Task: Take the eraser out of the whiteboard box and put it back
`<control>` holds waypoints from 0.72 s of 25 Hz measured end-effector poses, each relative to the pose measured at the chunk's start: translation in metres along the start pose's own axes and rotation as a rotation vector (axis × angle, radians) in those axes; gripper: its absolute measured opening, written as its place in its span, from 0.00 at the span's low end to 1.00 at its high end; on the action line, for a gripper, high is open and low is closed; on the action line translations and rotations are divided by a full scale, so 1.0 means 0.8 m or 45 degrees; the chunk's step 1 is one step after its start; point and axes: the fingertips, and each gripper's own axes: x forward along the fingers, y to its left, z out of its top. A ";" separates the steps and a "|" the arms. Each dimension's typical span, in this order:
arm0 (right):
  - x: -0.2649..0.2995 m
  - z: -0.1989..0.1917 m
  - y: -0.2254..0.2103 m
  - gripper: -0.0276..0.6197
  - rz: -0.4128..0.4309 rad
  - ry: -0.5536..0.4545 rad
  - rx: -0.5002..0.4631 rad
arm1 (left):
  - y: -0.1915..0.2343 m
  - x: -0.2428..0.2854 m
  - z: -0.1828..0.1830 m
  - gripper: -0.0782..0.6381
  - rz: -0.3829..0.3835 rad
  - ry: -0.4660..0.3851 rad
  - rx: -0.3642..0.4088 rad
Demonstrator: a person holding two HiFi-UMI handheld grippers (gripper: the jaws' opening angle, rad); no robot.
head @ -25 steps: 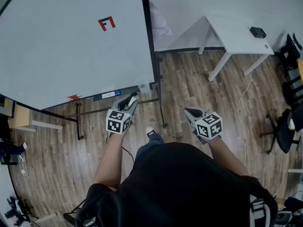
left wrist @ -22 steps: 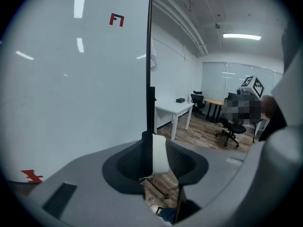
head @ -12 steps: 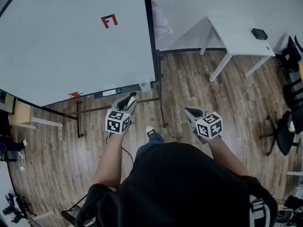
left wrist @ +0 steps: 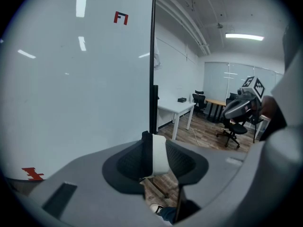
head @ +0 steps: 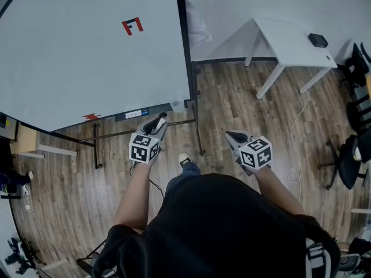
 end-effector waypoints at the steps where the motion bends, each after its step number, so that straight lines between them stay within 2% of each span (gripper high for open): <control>1: 0.002 0.001 -0.001 0.04 -0.001 0.001 0.001 | 0.002 0.002 0.001 0.32 -0.003 0.001 0.002; 18: 0.037 0.022 -0.024 0.04 -0.014 0.011 0.032 | 0.030 0.051 0.036 0.32 -0.062 0.003 0.038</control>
